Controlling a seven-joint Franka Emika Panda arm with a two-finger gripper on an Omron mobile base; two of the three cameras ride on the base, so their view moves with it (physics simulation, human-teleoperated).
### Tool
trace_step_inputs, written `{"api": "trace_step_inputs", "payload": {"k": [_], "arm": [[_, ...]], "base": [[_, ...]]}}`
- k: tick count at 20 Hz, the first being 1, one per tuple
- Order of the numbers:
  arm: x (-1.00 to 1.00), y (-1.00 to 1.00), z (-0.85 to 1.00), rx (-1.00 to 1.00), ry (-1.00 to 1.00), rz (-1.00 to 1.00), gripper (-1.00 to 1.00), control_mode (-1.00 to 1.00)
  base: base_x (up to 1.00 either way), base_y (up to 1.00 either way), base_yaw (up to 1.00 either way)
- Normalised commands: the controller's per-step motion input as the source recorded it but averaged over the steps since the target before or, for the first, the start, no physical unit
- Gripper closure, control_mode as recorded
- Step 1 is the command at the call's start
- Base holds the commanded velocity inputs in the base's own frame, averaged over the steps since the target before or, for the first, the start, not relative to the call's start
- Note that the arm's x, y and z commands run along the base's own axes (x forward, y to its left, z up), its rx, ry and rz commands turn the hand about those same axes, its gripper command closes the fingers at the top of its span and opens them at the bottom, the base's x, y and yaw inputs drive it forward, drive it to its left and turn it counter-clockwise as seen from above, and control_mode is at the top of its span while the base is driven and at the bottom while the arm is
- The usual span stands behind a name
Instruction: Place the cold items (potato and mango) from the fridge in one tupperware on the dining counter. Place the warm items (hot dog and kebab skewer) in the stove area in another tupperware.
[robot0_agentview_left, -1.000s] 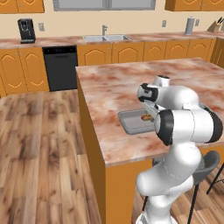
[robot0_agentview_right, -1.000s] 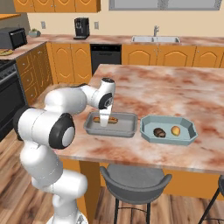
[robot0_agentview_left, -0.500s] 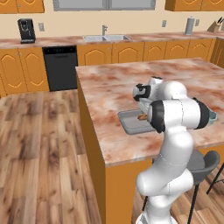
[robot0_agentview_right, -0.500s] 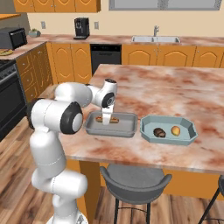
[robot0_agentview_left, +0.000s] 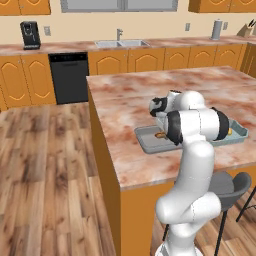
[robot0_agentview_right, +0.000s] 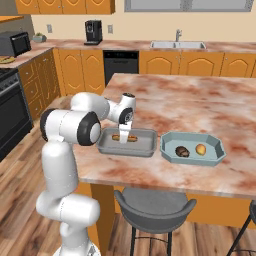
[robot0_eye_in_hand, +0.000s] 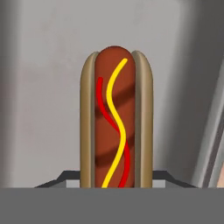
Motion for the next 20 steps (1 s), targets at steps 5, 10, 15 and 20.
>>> {"api": "trace_step_inputs", "payload": {"k": [5,10,15,20], "arm": [[0.11,0.0,-0.31,0.0,0.0,0.0,1.0,-1.0],[0.2,0.0,-0.25,0.0,0.0,0.0,1.0,-1.0],[0.32,0.0,-0.18,0.0,0.0,0.0,1.0,-1.0],[0.32,0.0,-0.22,0.0,0.0,0.0,1.0,-1.0]], "base": [[0.0,0.0,0.0],[0.0,0.0,0.0],[0.0,0.0,0.0],[0.0,0.0,0.0]]}}
